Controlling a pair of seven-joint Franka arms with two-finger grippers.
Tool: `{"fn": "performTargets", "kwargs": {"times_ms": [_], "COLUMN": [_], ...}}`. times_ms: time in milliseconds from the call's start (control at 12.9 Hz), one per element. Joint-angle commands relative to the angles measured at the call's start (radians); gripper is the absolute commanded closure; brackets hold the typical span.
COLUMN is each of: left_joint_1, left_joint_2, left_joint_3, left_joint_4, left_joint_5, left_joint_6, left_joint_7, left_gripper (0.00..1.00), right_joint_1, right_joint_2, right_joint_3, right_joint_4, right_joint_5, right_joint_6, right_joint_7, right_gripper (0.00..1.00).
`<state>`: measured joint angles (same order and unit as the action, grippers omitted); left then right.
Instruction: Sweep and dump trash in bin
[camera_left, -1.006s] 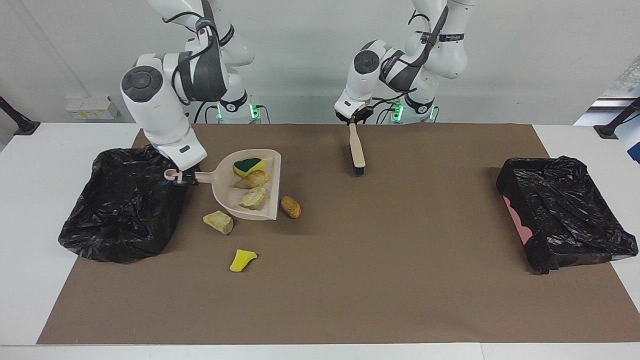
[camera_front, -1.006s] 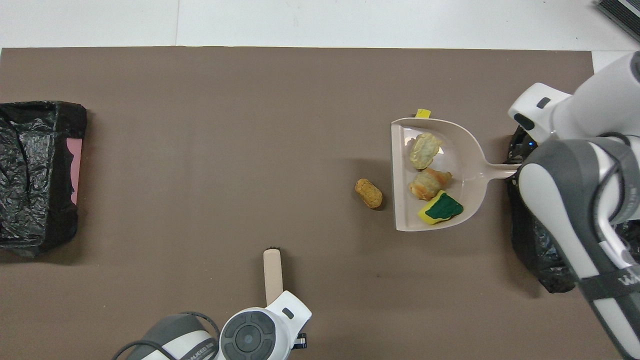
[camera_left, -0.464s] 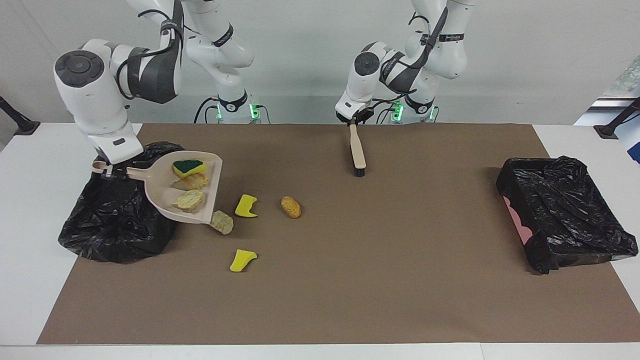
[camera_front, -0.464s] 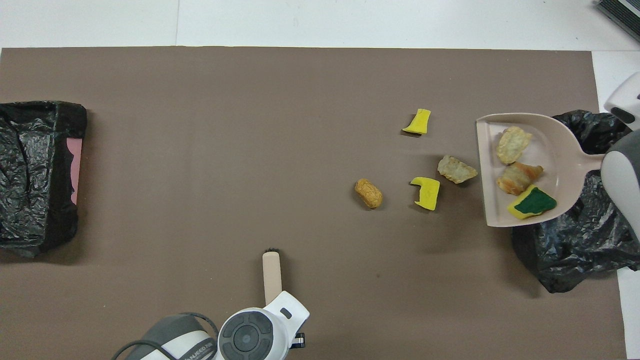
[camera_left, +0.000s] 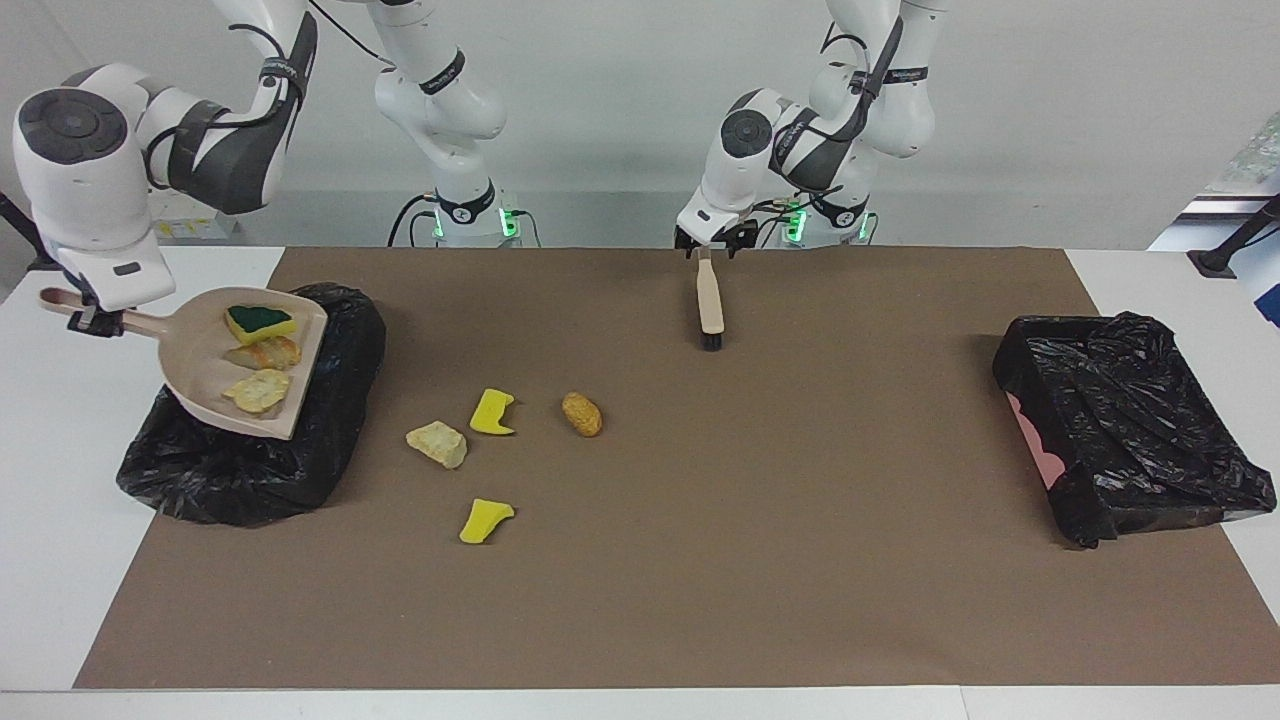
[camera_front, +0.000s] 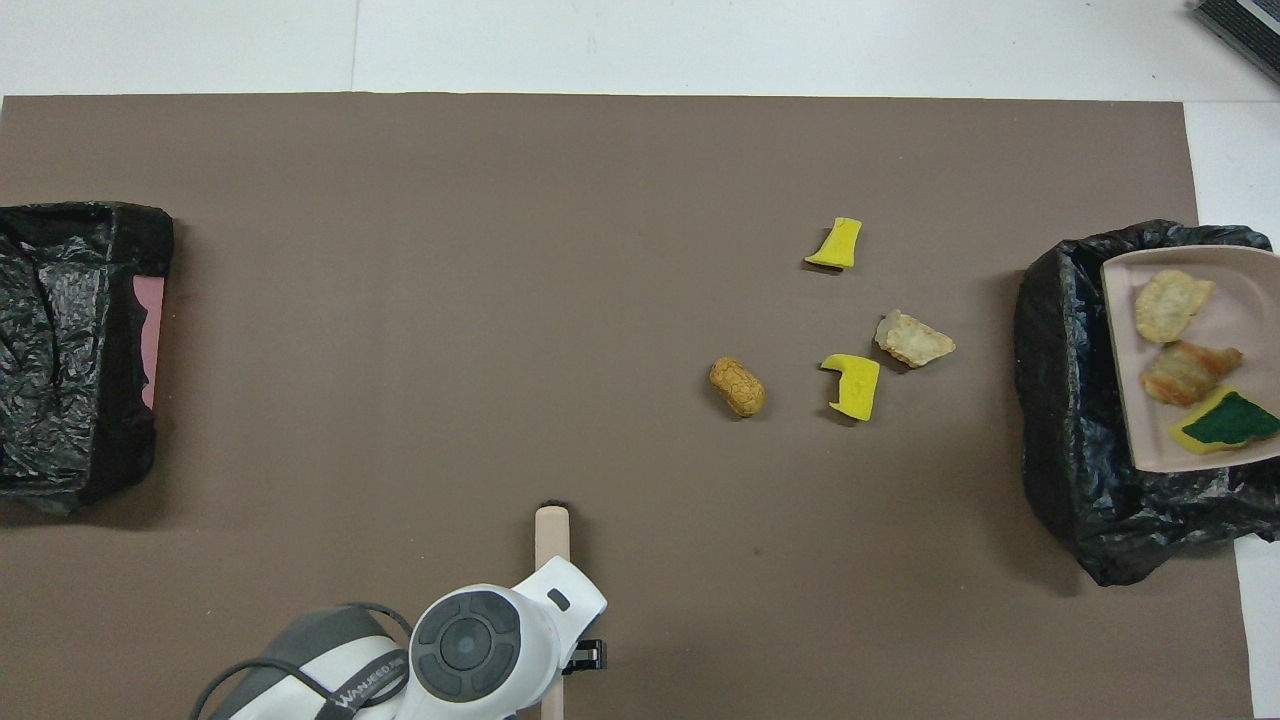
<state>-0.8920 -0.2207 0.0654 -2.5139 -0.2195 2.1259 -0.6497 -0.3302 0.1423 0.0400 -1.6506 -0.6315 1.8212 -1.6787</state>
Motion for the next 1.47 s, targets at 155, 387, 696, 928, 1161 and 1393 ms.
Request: {"fn": "performTargets", "kwargs": {"times_ms": [155,387,696,928,1161,1393], "left_joint_1": [0.178,0.287,0.433,0.534,0.622,0.685], "left_joint_2": [0.057,0.107,0.127,0.138,0.158,0.167], "left_joint_3": [0.001,-0.002,0.001,0.004,0.005,0.008], "left_joint_4": [0.164,0.364,0.616,0.748,0.9,0.983], "left_joint_5": [0.107,0.207,0.213,0.215,0.216,0.213], "left_joint_6": [-0.026,-0.182,-0.366,-0.432,-0.552,-0.619], "left_joint_7": [0.238,0.295,0.49,0.56,0.685,0.734], "left_gripper": [0.0,0.0,0.0,0.0,0.0,0.0], "right_joint_1": [-0.03,-0.023,-0.02,-0.029,-0.024,-0.018], "right_joint_2": [-0.016,-0.076,-0.193,-0.191,-0.196,-0.207], "right_joint_3": [0.011,0.011,0.011,0.011,0.012,0.024], "right_joint_4": [-0.007,-0.108,-0.296,-0.281,-0.249,-0.229], "right_joint_5": [-0.189,-0.316,-0.369,-0.445,-0.519,-0.527], "right_joint_6": [0.004,0.026,0.03,0.052,0.064,0.061], "right_joint_7": [-0.015,0.049,0.169,0.171,0.168,0.175], "right_gripper": [1.0,1.0,1.0,1.0,1.0,1.0]}}
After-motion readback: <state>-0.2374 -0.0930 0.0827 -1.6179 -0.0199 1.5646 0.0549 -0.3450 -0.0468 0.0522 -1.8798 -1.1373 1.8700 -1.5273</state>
